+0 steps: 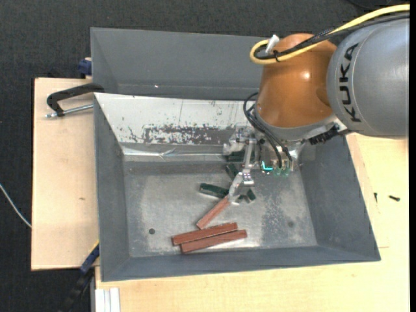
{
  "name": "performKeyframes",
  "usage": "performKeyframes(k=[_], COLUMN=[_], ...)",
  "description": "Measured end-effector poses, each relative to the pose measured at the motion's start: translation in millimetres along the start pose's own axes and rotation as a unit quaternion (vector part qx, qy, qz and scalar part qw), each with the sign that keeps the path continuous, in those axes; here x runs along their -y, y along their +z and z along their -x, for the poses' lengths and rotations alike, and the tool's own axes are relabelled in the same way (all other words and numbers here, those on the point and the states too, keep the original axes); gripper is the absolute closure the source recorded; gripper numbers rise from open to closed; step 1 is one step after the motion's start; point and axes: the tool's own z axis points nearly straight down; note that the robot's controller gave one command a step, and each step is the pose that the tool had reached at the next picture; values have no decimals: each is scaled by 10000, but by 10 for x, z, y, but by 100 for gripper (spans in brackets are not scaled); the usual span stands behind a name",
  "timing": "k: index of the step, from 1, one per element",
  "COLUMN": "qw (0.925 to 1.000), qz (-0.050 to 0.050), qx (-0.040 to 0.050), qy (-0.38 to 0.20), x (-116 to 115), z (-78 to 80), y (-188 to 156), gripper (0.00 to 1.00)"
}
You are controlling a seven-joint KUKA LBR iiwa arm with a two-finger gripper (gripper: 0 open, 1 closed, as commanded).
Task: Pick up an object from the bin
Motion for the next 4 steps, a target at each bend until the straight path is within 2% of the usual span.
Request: performKeyframes(k=[1,2,3,4], qw=[10000,9999,9972,9972], qz=[2,6,34,35], qx=[43,73,-31,-30], qy=[6,77,-746,-745], x=[3,-29,-9,-8], z=[17,66,313,313], y=[-43,480,1044,1044], gripper=[0,0,100,100])
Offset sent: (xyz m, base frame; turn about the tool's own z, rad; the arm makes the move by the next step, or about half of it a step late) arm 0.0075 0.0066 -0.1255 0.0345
